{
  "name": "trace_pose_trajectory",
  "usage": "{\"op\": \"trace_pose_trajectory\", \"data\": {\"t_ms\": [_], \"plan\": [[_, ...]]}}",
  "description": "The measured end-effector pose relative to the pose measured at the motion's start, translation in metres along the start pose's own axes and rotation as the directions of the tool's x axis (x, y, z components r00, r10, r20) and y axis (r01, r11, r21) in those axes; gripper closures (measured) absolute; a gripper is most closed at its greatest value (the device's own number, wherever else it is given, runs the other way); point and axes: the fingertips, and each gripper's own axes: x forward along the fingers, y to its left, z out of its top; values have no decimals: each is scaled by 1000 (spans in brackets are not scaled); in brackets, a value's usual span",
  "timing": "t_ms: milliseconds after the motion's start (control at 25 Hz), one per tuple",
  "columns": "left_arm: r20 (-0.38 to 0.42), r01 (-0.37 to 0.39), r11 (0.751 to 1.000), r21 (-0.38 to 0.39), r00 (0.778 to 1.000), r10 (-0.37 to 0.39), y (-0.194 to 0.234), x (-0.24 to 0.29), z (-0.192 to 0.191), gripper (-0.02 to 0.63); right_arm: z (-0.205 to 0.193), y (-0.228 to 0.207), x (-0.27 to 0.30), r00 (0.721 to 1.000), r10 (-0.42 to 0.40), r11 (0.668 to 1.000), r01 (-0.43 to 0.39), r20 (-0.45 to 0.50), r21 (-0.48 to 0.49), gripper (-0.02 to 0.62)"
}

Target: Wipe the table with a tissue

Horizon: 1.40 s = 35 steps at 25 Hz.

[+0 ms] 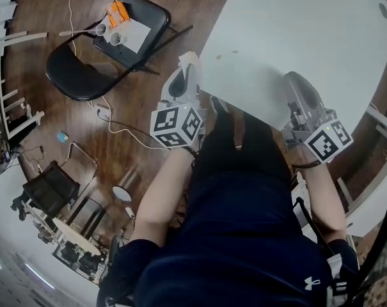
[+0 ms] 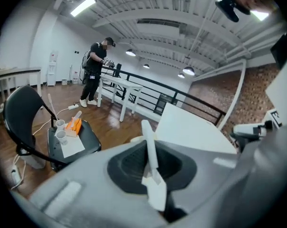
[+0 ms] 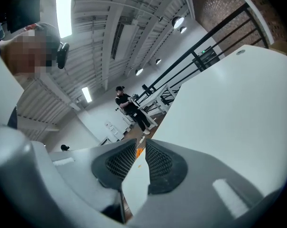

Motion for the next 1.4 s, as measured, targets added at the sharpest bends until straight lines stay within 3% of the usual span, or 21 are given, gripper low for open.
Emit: {"op": "trace_pose_trajectory", "data": {"t_ms": [200, 480, 720, 920, 1400], "plan": [[-105, -77, 996, 51, 991, 82, -2, 24, -27, 583, -2, -21, 2, 1000, 10, 999, -10, -14, 44, 533], [-178, -148, 988, 46, 972, 154, 4, 38, -44, 583, 1, -42, 0, 1000, 10, 995, -10, -7, 100, 534], [-194, -184, 980, 75, 961, 195, 0, 48, -45, 584, 7, -58, -4, 1000, 13, 990, -13, -1, 138, 534], [-202, -210, 972, 102, 953, 227, 1, 44, -46, 584, 5, -54, -3, 997, 73, 982, -75, 19, 176, 534], [-216, -189, 977, 95, 955, 205, -11, 51, -48, 584, 1, -57, -4, 997, 71, 978, -73, 16, 194, 534]]}}
